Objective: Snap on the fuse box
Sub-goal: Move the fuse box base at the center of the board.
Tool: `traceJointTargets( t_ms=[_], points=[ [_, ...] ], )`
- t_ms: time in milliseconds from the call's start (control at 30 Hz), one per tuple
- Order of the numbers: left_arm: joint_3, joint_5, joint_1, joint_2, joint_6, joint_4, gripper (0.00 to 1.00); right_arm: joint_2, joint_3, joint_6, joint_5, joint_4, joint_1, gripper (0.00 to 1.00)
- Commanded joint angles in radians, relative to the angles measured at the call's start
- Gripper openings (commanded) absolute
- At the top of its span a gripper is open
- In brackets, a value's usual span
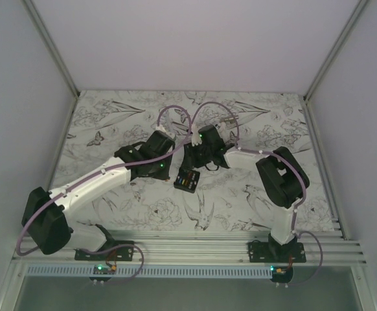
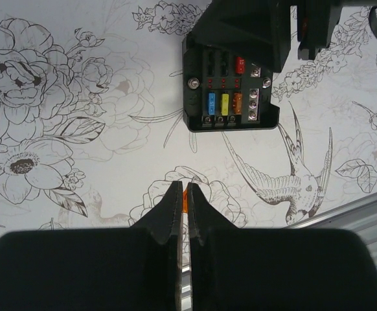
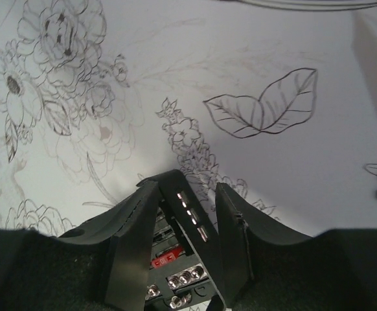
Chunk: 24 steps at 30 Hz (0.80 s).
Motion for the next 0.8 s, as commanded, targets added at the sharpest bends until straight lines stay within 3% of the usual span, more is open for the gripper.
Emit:
traceJointTargets(
  t_ms=[0,200,567,667,767],
  points=[
    [0.026,-0.010,0.006,0.014,-0.022,-0.055,0.00,0.004,0.006,0.022,-0.117,-0.018,0.005,0.45],
    [0.029,0.017,0.008,0.026,-0.031,-0.060,0.00,-0.030,-0.091,0.066,-0.201,0.066,0.011,0.37],
    [0.025,0.088,0.005,0.034,-0.093,-0.077,0.00,-0.105,-0.171,0.101,-0.237,0.090,0.065,0.36],
    [0.027,0.102,-0.005,0.045,-0.124,-0.083,0.00,-0.152,-0.205,0.109,-0.202,0.093,0.067,0.38],
    [0.039,0.098,-0.017,0.061,-0.158,-0.095,0.00,-0.217,-0.225,0.079,-0.122,0.059,0.065,0.46]
  ],
)
